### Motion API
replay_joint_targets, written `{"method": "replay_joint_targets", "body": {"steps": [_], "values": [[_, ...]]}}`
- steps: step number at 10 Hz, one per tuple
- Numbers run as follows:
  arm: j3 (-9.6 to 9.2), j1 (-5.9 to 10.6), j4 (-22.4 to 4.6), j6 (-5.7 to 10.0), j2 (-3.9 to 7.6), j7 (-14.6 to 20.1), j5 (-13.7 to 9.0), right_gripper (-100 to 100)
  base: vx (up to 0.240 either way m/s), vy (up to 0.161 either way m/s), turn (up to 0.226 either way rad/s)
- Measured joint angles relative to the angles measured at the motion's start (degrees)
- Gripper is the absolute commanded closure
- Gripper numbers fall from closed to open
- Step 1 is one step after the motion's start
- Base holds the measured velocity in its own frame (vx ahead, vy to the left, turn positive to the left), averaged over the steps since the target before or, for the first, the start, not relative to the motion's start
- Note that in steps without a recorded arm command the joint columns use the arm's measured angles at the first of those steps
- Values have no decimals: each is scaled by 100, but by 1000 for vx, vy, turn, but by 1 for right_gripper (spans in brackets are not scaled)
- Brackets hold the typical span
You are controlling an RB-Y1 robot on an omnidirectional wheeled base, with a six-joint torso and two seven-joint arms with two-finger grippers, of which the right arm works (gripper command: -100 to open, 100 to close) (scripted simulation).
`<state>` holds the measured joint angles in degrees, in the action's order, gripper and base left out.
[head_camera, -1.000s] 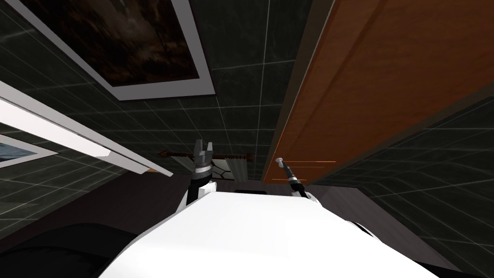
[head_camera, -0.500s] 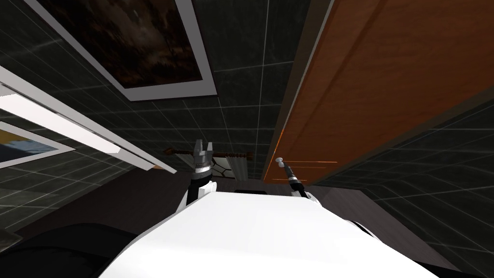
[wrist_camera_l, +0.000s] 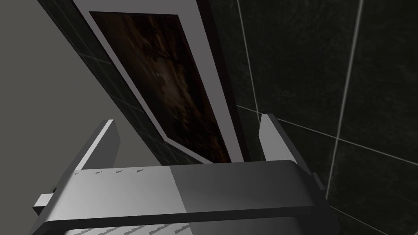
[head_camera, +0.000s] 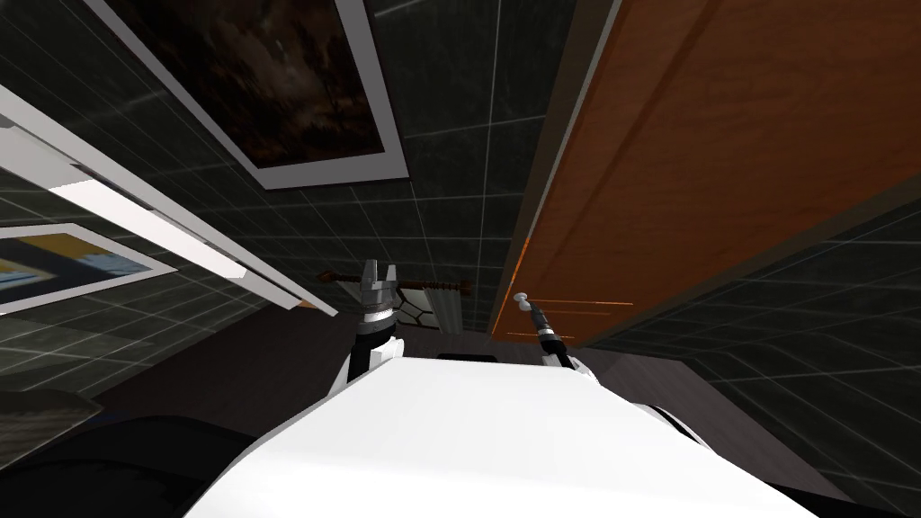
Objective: Pull the door open
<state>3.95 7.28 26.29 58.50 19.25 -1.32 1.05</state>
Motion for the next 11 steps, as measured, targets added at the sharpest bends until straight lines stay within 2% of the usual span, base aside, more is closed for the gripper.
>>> {"method": "replay_joint_targets", "body": {"steps": [1,4,5,8,11], "values": [[-18,-81,132,-45,-8,114,-37,100,-37,-16,60],[-69,25,-80,22,4,411,-153,100,-16,-7,15],[-74,-145,228,-105,2,432,-154,100,-28,-15,47],[-153,-227,446,-294,2,820,-351,100,-43,-27,60],[-204,137,-330,96,11,1109,-463,100,-29,-16,40]]}}
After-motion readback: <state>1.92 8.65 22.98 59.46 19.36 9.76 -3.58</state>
